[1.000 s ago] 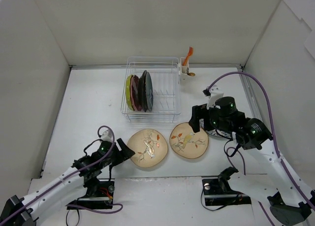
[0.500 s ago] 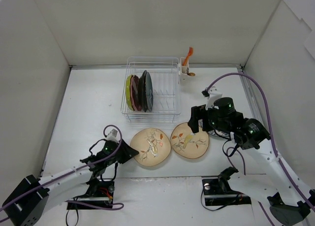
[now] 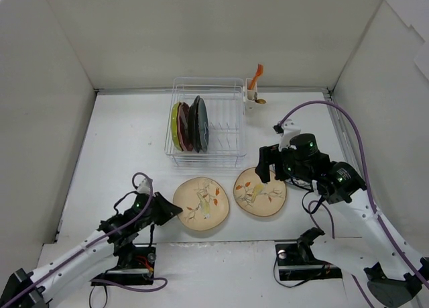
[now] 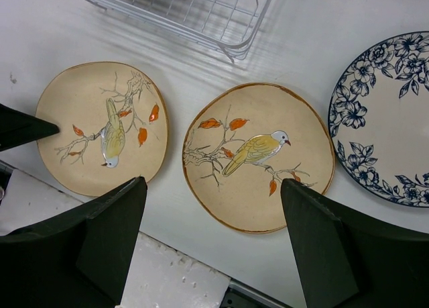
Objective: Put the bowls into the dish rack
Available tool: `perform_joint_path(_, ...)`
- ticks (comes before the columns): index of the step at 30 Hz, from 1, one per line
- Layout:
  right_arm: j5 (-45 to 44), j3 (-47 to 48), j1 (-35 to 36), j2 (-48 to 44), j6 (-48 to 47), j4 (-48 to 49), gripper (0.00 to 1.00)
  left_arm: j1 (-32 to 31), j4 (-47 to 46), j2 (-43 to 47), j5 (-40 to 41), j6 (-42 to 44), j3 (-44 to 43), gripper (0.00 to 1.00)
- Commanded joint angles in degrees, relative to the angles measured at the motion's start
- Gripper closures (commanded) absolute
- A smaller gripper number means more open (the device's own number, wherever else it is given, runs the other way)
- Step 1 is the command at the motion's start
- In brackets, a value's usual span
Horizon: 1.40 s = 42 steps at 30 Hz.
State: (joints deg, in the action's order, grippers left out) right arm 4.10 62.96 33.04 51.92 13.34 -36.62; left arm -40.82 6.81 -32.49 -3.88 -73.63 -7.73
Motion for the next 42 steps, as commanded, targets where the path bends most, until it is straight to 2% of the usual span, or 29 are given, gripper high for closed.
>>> perform_joint_path(1, 1.8, 0.1, 0.0, 0.6, -1.4, 3.0, 0.22, -0.2, 8.7, 4.4, 2.5, 1.4, -7.0, 1.0)
perform_joint_path(6, 2.8, 0.7, 0.0, 0.9, -2.6, 3.0, 0.22, -0.2, 15.8, 4.6, 2.9, 3.1, -13.9, 1.0)
perform_joint_path(14, 2.3, 2.1, 0.4, 1.3, -2.7, 3.0, 0.22, -0.2, 28.8, 0.2, 7.7, 8.7, -32.0, 1.0)
perform_joint_path(23, 0.0, 4.8, 0.4, 0.7, -2.3, 2.9, 0.22, -0.2, 34.5, -8.0, 8.4, 16.6, -50.3, 1.0)
perform_joint_path(28, -1.7, 6.0, 0.2, 0.5, -1.7, 2.9, 0.22, -0.2, 36.3, -17.7, 13.3, 22.9, -64.1, 1.0)
perform_joint_path(31, -2.4, 6.4, 0.3, 0.7, -1.6, 2.9, 0.22, -0.7, 37.0, -26.0, 15.7, 28.3, -75.1, 1.0)
perform_joint_path(34, -3.2, 6.5, 0.2, -0.1, -1.1, 2.9, 0.22, -1.4, 39.5, -37.4, 19.3, 33.5, -89.9, 1.0)
perform_joint_path(38, -3.9, 6.7, 0.1, -1.0, -1.0, 2.8, 0.22, -2.9, 41.8, -47.2, 25.5, 38.7, -101.8, 1.0)
perform_joint_path(42, -5.2, 6.3, -0.2, -1.7, -0.2, 2.6, 0.22, -4.4, 37.4, -52.5, 34.0, 44.5, -105.2, 1.0)
